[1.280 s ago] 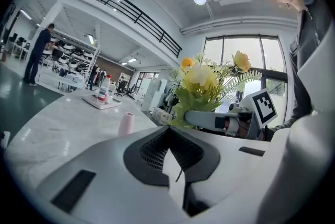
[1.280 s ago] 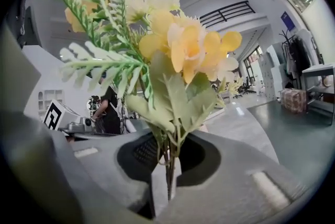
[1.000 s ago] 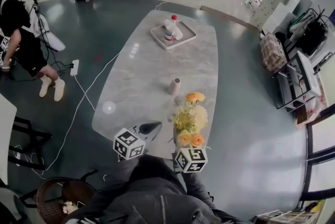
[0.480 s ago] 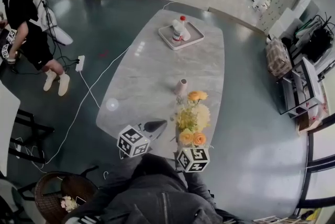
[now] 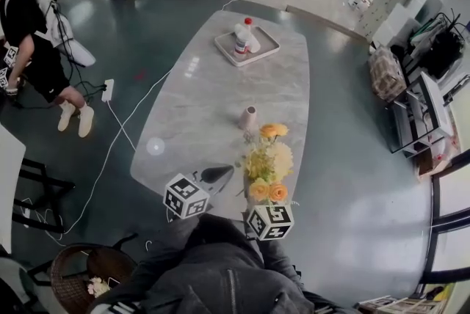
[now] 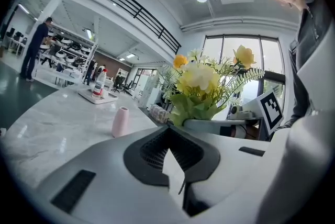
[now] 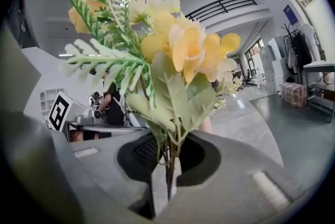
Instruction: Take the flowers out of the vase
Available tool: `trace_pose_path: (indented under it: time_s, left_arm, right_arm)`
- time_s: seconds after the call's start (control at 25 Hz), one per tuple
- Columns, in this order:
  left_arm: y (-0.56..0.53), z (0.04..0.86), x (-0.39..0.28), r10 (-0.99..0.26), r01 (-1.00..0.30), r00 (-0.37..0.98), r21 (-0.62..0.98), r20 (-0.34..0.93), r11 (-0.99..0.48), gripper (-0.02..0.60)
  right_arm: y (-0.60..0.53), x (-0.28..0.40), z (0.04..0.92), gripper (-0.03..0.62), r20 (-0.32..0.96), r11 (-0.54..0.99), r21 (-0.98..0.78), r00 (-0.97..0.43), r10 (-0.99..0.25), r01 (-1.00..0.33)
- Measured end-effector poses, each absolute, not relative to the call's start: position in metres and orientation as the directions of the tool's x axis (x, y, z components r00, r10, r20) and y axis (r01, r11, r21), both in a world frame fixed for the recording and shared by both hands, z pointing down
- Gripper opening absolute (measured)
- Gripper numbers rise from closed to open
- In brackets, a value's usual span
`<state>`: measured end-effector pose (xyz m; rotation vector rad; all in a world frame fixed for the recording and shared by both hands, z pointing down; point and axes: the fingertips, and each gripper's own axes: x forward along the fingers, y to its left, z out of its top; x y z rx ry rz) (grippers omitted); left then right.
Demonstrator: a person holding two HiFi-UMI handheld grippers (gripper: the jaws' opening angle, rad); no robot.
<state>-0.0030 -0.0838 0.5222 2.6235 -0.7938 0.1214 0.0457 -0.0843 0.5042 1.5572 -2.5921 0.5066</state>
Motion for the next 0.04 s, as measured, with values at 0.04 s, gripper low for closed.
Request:
trace_pose_path:
  time_s: [0.04]
  left_arm:
    - [-0.0837,0.5220,-0.0007,-0.513,-0.547,0.837,0.346,0.193,-0.762,0.000]
  right_arm:
    - [-0.0841,0.0485,0.5046,0.046,0.233,0.427,-0.243,-0.480,-0.846,-0.871]
